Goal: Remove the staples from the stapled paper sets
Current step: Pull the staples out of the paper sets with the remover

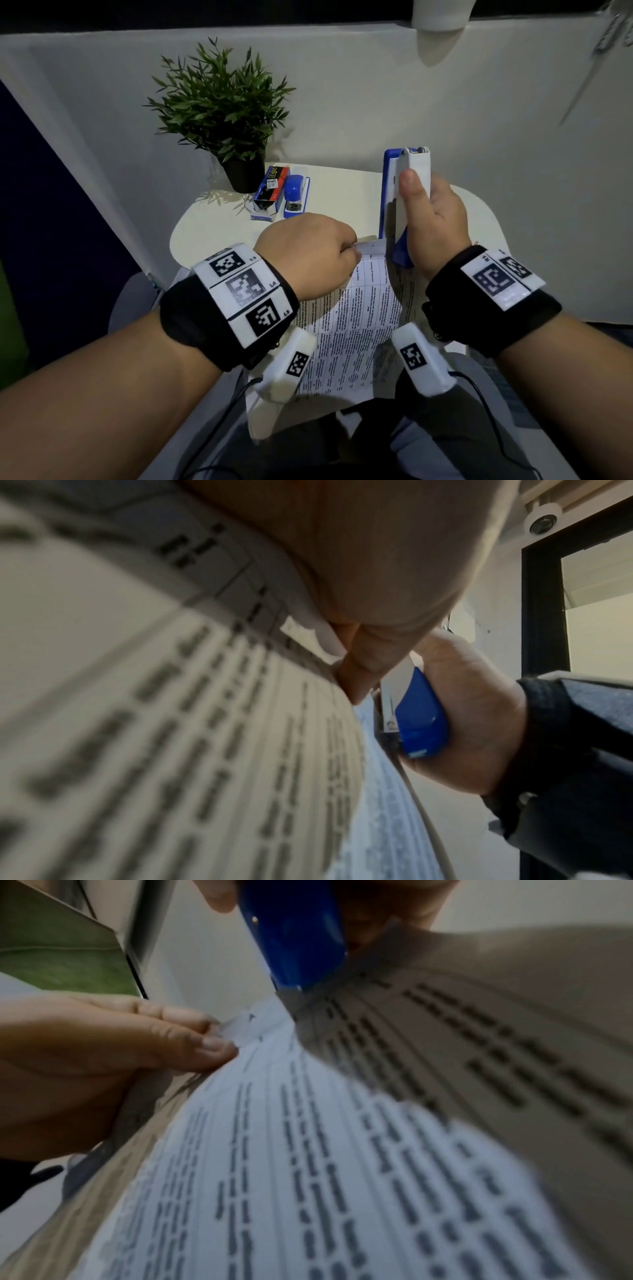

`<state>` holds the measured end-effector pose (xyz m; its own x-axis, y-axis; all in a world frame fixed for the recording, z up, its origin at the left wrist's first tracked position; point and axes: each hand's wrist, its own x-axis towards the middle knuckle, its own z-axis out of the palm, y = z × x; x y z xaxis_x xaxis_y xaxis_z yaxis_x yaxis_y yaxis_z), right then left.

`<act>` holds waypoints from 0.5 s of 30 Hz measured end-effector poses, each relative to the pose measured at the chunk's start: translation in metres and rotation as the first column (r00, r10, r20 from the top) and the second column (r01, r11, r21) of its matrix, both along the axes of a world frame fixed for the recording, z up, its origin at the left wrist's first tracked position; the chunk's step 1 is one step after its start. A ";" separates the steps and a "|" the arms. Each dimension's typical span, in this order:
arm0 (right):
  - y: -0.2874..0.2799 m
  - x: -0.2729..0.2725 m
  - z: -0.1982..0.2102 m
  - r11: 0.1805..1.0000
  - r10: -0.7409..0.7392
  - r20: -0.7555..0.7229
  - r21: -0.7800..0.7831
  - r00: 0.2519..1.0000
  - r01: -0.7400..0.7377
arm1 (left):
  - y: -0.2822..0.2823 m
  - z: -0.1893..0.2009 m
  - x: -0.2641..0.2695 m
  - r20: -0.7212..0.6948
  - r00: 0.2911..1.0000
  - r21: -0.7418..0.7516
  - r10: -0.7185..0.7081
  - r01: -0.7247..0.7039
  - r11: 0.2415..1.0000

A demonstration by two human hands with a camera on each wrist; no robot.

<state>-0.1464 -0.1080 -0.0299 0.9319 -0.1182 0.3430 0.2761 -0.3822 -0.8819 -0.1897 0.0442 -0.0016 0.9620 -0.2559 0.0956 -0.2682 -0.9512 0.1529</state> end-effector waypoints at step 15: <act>0.002 0.006 -0.002 0.917 0.056 -0.119 0.400 0.991 -0.004 | 0.002 0.004 0.001 -0.007 0.998 -0.041 -0.056 0.056 0.998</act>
<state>-0.1405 -0.1055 -0.0319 0.9694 -0.1917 0.1533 0.1589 0.0141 -0.9872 -0.1883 0.0458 0.0019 0.9471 -0.3052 0.0995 -0.3193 -0.9277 0.1936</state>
